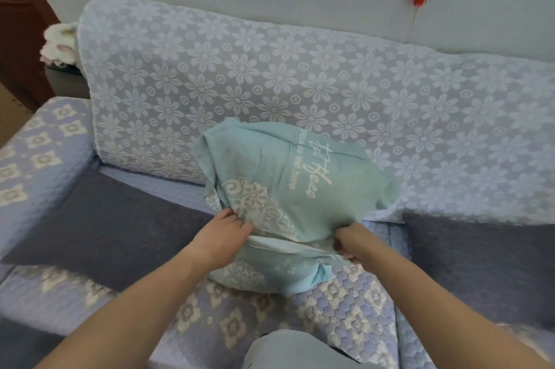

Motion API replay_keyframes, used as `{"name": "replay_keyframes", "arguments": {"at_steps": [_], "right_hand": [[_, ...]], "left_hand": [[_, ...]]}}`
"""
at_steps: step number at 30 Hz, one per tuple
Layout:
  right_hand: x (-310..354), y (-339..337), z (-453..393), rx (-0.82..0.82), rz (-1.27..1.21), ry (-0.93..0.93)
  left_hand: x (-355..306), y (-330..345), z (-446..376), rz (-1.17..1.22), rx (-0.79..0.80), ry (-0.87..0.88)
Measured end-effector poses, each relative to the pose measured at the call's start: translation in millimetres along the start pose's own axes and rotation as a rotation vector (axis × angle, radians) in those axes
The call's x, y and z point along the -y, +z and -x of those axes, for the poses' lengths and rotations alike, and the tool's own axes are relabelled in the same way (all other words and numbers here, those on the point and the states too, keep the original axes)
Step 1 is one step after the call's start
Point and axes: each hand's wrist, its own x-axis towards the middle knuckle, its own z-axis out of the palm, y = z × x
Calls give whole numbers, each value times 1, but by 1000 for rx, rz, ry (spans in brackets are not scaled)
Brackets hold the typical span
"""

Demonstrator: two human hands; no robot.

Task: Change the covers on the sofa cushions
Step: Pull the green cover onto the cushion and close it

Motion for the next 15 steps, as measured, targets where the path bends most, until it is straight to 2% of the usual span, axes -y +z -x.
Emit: {"name": "replay_keyframes", "arguments": {"at_steps": [3,6,9,12,15], "right_hand": [[5,6,8,86,-498,230],[7,12,2,-7,-794,313],[9,15,1,-66,-822,369],[9,19,8,-58,-808,335],[3,19,11,-19,-1020,349]], "left_hand": [[4,-7,5,-5,-113,-114],[14,-7,18,-60,-218,-164],[21,1,36,-66,-194,-219],[14,-1,41,-23,-199,-250],[16,-4,46,33,-155,-136]]}}
